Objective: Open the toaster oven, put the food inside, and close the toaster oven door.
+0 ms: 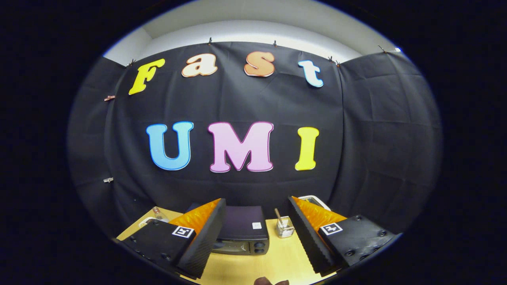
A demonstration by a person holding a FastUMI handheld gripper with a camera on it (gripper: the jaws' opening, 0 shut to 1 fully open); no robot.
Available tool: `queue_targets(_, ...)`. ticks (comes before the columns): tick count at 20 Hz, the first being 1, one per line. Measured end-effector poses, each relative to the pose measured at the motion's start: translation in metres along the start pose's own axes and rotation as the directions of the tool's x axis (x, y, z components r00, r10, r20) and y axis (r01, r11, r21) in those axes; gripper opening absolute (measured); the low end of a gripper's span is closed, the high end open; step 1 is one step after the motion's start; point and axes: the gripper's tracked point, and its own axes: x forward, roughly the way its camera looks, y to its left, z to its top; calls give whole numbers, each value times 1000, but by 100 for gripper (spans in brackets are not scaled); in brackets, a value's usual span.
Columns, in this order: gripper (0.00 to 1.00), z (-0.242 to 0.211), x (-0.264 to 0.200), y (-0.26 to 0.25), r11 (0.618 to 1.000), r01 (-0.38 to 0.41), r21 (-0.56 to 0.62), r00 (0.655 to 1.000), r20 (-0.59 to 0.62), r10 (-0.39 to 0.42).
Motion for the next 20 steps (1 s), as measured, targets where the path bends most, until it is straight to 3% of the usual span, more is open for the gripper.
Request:
queue_targets(3,99,27,-9,-16,998,16,-58,997,71,-12)
queue_targets(6,99,43,-14,-25,999,22,-44,993,115,-17)
queue_targets(20,99,30,6,-43,1000,-12,-1,996,87,12)
